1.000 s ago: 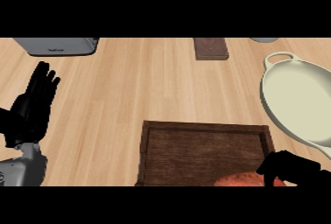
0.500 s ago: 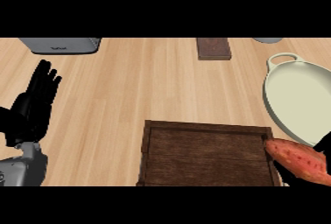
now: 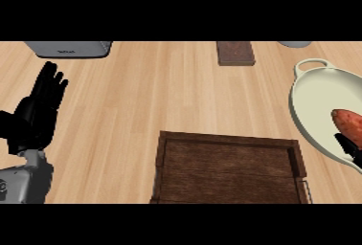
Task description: Pick the sweet potato from the tray and place it in the pot
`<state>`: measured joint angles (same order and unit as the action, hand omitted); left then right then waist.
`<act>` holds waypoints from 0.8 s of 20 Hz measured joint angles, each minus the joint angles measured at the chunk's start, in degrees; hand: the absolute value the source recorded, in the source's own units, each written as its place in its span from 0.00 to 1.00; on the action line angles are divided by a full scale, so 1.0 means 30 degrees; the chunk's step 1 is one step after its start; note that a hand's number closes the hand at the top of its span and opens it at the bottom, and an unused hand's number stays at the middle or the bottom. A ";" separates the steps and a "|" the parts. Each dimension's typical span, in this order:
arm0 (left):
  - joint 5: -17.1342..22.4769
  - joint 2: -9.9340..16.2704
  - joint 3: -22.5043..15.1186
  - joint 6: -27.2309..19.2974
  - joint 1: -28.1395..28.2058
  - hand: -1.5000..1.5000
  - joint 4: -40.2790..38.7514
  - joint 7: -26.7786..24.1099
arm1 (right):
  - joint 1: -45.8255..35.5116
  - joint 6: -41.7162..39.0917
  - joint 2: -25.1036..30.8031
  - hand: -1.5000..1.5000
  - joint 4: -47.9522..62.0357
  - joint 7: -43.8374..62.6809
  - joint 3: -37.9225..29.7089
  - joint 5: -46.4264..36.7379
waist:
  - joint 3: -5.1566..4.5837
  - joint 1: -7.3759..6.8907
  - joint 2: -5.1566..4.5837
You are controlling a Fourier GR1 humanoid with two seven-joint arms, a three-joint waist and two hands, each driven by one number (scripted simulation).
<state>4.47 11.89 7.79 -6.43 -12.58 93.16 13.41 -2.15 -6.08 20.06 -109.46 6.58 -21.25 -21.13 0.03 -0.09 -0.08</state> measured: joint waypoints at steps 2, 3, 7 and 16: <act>-0.0077 -0.0104 -0.0105 -0.0053 -0.0024 0.50 0.0038 0.0118 | -0.0768 0.0368 0.0435 1.00 0.1965 -0.1153 -0.0523 -0.0083 | -0.0001 -0.0053 -0.0012; -0.0098 -0.0141 -0.0183 -0.0008 0.0097 0.50 0.0126 0.0057 | -0.0869 0.0887 0.0765 1.00 0.2436 -0.1479 -0.0517 -0.1060 | 0.0003 -0.0155 -0.0040; -0.0232 -0.0296 -0.0310 -0.0033 0.0048 0.50 -0.0098 -0.0231 | -0.1701 0.2981 0.2143 1.00 0.5048 -0.2520 -0.0481 -0.4614 | 0.0001 -0.0376 -0.0131; -0.0409 -0.0535 -0.0439 -0.0087 0.0170 0.50 0.0091 -0.0277 | -0.5917 0.7016 0.2938 1.00 1.5439 -0.6175 -0.0180 -0.7481 | 0.0010 -0.0366 -0.0088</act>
<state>3.24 10.28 6.48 -6.70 -12.07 93.43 12.58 -19.90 14.97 28.87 -63.14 -11.95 -21.79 -43.57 0.06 -1.19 -0.34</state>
